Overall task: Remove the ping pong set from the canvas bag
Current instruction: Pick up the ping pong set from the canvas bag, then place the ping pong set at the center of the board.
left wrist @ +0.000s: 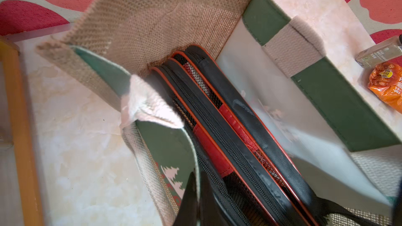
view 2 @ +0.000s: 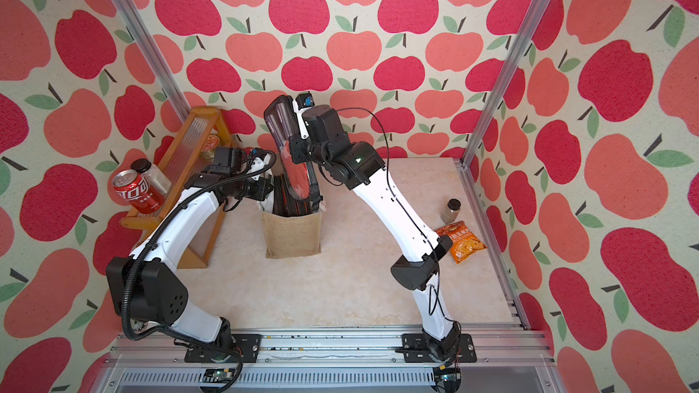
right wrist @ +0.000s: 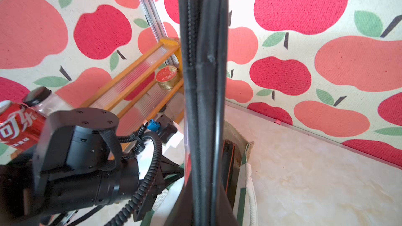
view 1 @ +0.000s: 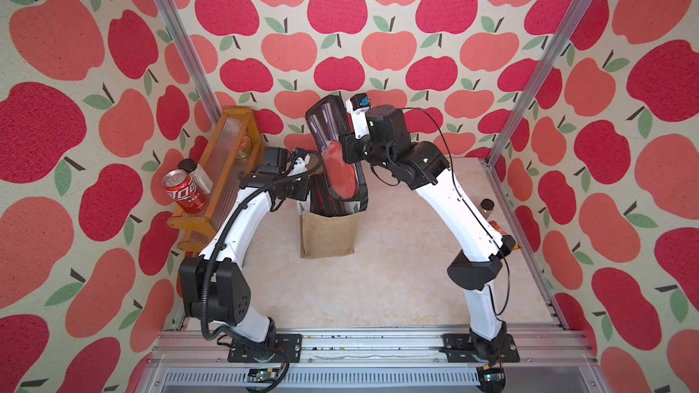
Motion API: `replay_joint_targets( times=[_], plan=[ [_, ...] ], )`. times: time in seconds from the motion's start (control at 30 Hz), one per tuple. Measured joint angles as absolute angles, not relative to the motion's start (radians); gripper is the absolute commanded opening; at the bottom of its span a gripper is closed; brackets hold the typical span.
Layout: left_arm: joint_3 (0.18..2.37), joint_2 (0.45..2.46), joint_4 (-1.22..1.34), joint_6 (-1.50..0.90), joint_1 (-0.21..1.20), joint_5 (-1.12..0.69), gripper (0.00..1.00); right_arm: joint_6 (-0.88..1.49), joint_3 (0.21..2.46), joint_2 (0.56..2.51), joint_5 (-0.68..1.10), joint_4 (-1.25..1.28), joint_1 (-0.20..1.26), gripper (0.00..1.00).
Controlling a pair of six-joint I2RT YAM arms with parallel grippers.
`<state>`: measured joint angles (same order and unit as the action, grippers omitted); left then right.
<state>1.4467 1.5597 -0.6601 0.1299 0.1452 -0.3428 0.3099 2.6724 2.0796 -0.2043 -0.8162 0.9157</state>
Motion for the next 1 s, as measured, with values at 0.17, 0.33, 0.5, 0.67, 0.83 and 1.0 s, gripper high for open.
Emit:
replay_joint_targets(
  times=[0.17, 0.33, 0.5, 0.67, 0.83, 1.0],
  plan=[
    [1.441, 1.559, -0.654, 0.149, 0.131, -0.344, 0.0, 0.31, 2.671, 2.083, -0.196, -0.808, 0.9, 0.0],
    [1.439, 1.559, -0.654, 0.169, 0.097, -0.344, 0.0, 0.311, 2.671, 2.083, -0.188, -0.784, 0.867, 0.0],
    [1.439, 1.559, -0.654, 0.197, 0.068, -0.347, 0.0, 0.336, 2.654, 2.082, -0.154, -0.74, 0.802, 0.0],
    [1.439, 1.559, -0.655, 0.216, 0.056, -0.348, 0.0, 0.415, 2.516, 2.053, -0.104, -0.647, 0.704, 0.0],
    [1.431, 1.558, -0.655, 0.23, 0.056, -0.348, 0.0, 0.542, 2.309, 2.01, -0.041, -0.519, 0.59, 0.0],
    [1.426, 1.557, -0.654, 0.231, 0.054, -0.348, 0.0, 0.672, 2.111, 1.985, -0.012, -0.353, 0.5, 0.0]
  ],
)
